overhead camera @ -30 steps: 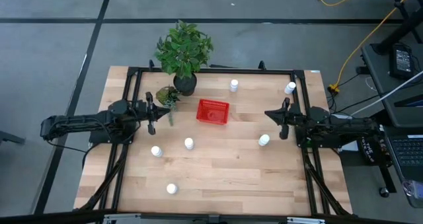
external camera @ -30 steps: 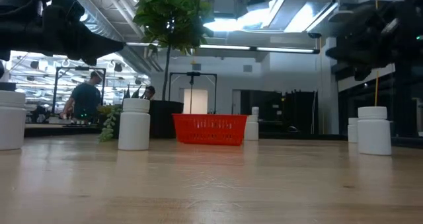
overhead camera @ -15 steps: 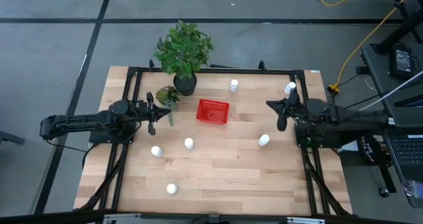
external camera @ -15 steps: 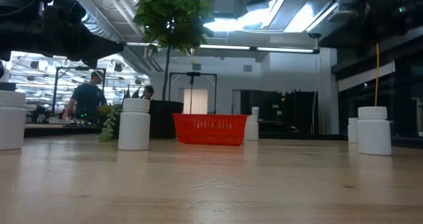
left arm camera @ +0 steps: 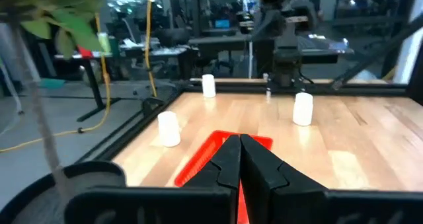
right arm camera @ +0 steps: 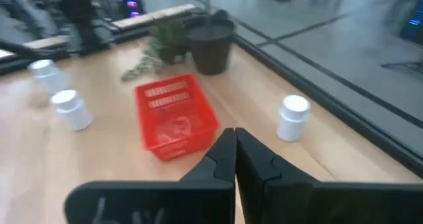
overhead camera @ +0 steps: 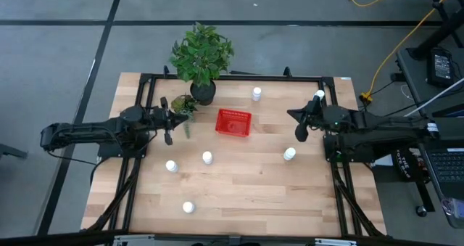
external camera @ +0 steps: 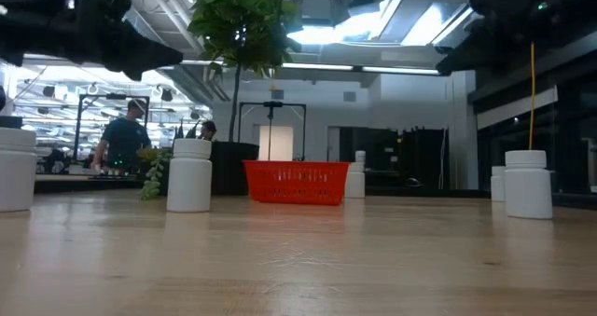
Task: Pick and place pill bottles into a basket
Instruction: Put the white medicine bottle into the red bin
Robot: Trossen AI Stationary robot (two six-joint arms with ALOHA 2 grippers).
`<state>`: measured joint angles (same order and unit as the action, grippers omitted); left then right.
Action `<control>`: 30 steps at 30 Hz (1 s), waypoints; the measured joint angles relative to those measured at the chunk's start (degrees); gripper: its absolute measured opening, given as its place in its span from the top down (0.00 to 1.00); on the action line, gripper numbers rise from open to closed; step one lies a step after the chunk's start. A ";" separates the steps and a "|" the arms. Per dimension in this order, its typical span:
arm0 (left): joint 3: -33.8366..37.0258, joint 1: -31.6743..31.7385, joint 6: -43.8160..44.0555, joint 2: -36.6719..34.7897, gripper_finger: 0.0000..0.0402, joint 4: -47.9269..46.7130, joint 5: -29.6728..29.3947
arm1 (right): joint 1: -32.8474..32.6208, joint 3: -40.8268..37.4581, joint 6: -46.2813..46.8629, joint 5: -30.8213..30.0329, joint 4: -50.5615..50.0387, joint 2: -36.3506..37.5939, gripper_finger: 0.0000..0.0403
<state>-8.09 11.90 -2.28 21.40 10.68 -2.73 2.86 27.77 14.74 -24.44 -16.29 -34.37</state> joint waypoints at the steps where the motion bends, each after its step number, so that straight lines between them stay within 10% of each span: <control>1: -0.80 0.00 0.01 1.54 1.00 -0.21 0.10 | 0.29 0.02 0.67 -0.88 0.01 -0.42 0.99; 15: -7.87 0.24 -1.47 20.09 0.98 5.44 -2.06 | 4.66 3.00 4.50 -2.01 -2.47 -2.05 0.96; 30: -8.35 0.24 -3.02 20.82 0.97 5.83 -2.30 | 10.73 21.48 29.88 -8.51 -48.05 -12.75 0.96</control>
<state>-16.45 12.14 -5.30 42.22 16.51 -5.04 13.60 49.25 44.63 -32.95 -64.34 -47.13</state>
